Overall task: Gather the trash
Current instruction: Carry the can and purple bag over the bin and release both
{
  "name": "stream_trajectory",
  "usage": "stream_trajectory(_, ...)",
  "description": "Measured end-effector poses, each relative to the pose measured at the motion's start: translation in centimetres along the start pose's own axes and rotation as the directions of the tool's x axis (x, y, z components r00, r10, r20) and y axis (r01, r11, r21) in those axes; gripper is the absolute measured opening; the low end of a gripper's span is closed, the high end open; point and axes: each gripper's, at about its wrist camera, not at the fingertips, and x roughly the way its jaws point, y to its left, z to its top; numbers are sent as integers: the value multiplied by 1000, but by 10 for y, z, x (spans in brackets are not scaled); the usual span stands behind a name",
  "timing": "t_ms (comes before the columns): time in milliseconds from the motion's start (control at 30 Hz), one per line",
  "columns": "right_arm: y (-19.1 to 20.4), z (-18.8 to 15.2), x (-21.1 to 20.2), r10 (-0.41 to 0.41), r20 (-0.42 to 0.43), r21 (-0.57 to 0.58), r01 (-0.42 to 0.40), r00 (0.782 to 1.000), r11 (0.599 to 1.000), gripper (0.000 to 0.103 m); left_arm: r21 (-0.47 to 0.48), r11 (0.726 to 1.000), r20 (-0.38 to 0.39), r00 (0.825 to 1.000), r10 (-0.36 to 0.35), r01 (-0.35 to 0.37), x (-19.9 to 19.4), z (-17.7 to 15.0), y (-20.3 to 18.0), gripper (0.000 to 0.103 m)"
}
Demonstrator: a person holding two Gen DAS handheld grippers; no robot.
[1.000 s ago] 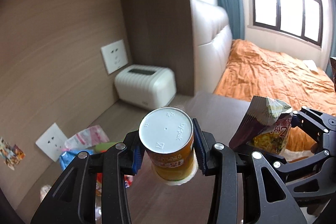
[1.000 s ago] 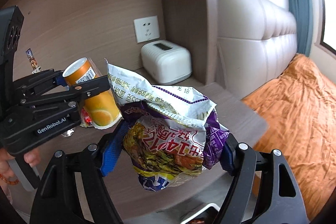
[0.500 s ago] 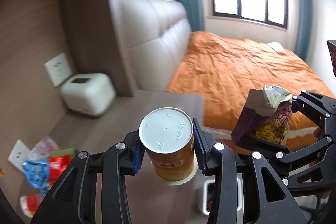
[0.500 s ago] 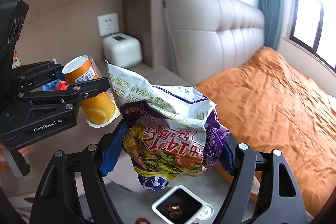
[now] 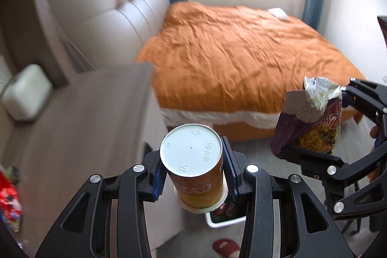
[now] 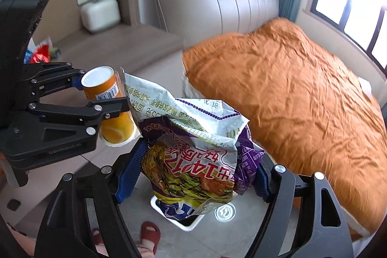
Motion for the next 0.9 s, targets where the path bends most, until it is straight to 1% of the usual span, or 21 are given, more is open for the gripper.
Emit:
stream_trajectory(33,-1,-4,3,-4,-10,3,4,1000,1000,77,7,1000,-11,1000,-12,12,8,-2,-3,40)
stream_trajectory(67,-3,-11,11,-8,-27,4,8,1000,1000,77,17,999,-32,999,-40,40,23,-8,-8,40)
stream_trajectory(167,-5,-33,37,-21,-82,-14,20,996,1000,77,24,997,-94,993,-71,74,58,-24,-18,40)
stream_trajectory(233,-2,-49,57,-21,-122,-37,17,992,999,77,10,995,-142,985,-94,96,84,-38,-23,40)
stream_trajectory(333,3,-82,92,-21,-183,-78,7,983,997,77,7,992,-220,968,-120,124,129,-62,-33,40)
stream_trajectory(433,6,-118,131,-26,-239,-123,-4,971,992,77,0,990,-308,942,-135,142,184,-94,-39,40)
stream_trajectory(500,8,-144,160,-23,-271,-156,-20,962,988,77,-18,989,-368,919,-142,146,228,-119,-42,40)
stream_trajectory(533,10,-162,180,-22,-289,-174,-30,957,984,77,-23,989,-389,910,-144,147,249,-130,-44,40)
stream_trajectory(600,9,-183,207,-19,-310,-182,-40,951,982,77,-9,990,-421,897,-134,144,281,-148,-50,40)
stream_trajectory(633,8,-198,226,-22,-324,-179,-38,946,983,77,6,990,-439,890,-127,144,300,-159,-53,40)
stream_trajectory(767,1,-232,274,-29,-349,-128,-17,937,992,77,34,986,-493,861,-128,166,358,-197,-62,40)
stream_trajectory(800,1,-240,282,-30,-348,-115,-11,937,993,77,26,984,-496,857,-139,174,367,-200,-62,40)
stream_trajectory(833,1,-246,290,-28,-349,-101,-8,937,995,77,7,982,-501,850,-161,190,380,-208,-62,40)
stream_trajectory(867,1,-252,300,-18,-353,-85,-13,935,996,79,-6,979,-509,842,-177,202,390,-213,-63,40)
stream_trajectory(900,2,-256,306,-9,-356,-76,-19,934,997,87,-9,979,-517,837,-180,205,397,-217,-64,42)
